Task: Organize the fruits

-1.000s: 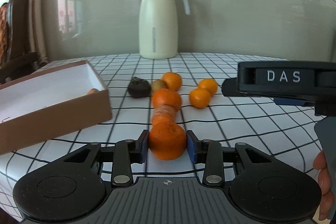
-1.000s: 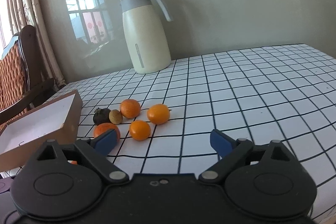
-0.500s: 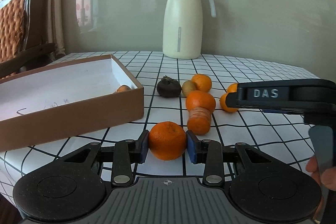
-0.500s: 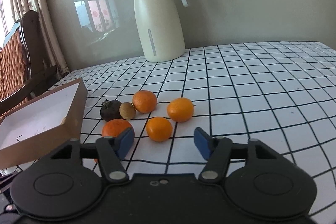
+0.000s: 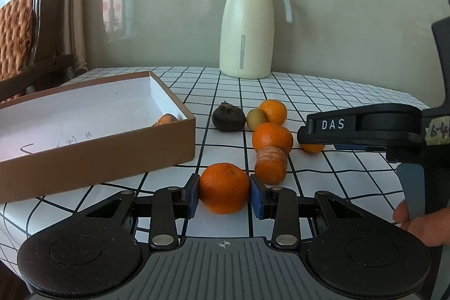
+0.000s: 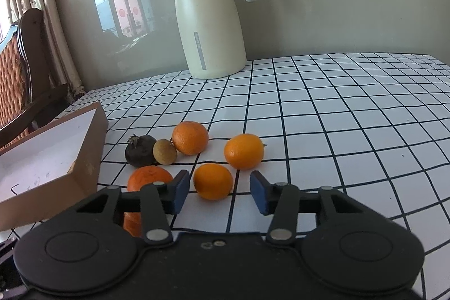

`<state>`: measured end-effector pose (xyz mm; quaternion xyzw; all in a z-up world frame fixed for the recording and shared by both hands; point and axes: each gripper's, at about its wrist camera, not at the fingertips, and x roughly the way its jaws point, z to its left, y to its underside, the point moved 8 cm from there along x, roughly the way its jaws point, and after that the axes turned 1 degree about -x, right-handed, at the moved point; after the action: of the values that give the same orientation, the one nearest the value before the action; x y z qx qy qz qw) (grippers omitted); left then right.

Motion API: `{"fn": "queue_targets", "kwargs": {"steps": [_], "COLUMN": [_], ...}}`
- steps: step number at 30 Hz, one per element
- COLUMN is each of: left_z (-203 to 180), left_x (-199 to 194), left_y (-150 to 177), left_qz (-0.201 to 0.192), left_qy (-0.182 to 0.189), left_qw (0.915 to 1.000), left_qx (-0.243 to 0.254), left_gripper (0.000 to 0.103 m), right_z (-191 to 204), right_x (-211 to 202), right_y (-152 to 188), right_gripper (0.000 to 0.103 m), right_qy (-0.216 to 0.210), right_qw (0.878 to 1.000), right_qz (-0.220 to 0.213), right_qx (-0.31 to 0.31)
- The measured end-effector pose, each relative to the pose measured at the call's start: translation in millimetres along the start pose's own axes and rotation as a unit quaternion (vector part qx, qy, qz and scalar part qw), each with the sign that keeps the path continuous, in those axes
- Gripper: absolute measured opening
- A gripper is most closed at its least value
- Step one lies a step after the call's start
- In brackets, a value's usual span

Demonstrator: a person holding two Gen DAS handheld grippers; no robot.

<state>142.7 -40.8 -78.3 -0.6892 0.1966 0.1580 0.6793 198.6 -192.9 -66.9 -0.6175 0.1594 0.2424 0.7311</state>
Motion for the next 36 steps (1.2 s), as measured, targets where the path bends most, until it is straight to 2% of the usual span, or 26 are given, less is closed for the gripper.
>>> {"fn": "queue_targets", "kwargs": {"steps": [4, 8, 18, 36], "left_z": [0, -1, -1, -5], "left_x": [1, 1, 2, -1], "left_y": [0, 0, 0, 1], "left_qz": [0.000, 0.002, 0.003, 0.001], "left_qy": [0.000, 0.000, -0.001, 0.007], "left_qw": [1.0000, 1.0000, 1.0000, 1.0000], "left_qx": [0.003, 0.004, 0.004, 0.000], "left_gripper": [0.037, 0.037, 0.037, 0.037], "right_z": [3, 7, 8, 5], "right_x": [4, 6, 2, -44], "right_y": [2, 1, 3, 17], "right_gripper": [0.033, 0.024, 0.024, 0.024], "right_qy": [0.001, -0.001, 0.004, -0.031], "right_qw": [1.000, 1.000, 0.999, 0.998], "right_qz": [0.007, 0.007, 0.002, -0.002], "right_qx": [-0.005, -0.021, -0.037, -0.049]}}
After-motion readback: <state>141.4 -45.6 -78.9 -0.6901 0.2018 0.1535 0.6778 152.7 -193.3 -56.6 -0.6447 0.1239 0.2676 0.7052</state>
